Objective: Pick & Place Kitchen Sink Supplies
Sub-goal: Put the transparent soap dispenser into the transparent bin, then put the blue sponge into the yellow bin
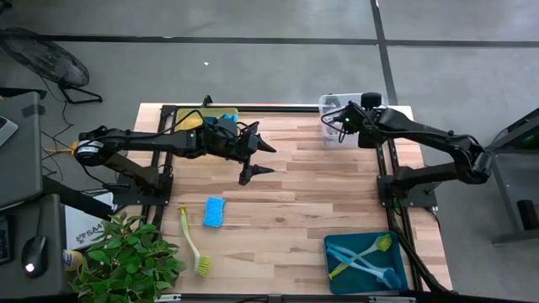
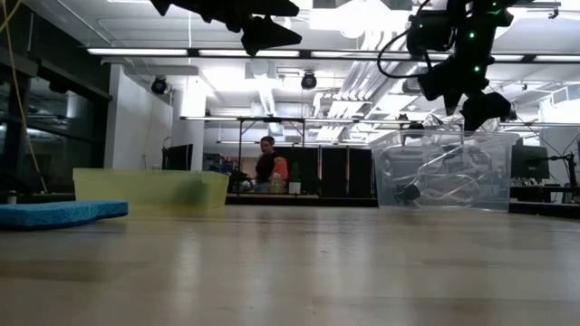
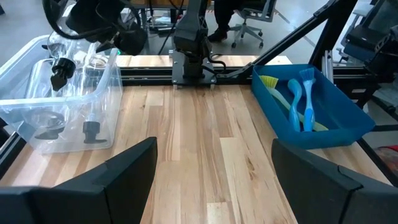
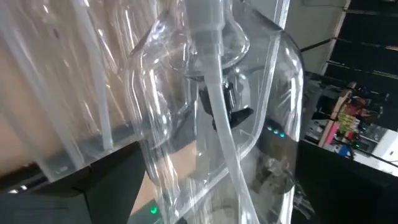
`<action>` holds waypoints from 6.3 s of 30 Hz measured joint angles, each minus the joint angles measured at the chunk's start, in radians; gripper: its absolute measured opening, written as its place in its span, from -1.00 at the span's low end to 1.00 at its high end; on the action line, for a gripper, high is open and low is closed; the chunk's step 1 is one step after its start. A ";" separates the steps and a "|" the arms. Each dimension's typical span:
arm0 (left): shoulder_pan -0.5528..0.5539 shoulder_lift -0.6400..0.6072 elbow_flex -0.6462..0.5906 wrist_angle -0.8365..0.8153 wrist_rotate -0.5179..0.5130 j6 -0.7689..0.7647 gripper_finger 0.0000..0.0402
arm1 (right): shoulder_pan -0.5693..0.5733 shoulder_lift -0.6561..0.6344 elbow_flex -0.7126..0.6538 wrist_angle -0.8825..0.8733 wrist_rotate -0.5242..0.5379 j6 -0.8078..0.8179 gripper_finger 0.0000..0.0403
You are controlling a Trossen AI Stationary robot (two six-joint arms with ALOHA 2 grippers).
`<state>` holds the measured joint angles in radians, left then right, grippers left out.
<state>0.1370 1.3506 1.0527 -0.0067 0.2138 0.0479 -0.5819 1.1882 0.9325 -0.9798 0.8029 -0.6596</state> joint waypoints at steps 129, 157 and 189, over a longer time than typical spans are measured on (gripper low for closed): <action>0.000 0.000 0.000 -0.027 -0.076 -0.005 0.54 | 0.085 -0.013 0.101 -0.051 -0.106 0.058 0.98; -0.009 -0.033 0.001 -0.388 -0.104 -0.099 0.54 | 0.351 -0.142 0.345 -0.027 -0.494 0.476 0.97; -0.379 -0.045 -0.207 -0.799 -0.306 -0.471 0.51 | 0.880 -0.141 -0.220 0.735 -0.502 0.784 0.95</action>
<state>-0.2424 1.3060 0.8458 -0.8060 -0.0920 -0.4233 0.2983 1.0470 0.7130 -0.2445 0.3009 0.1246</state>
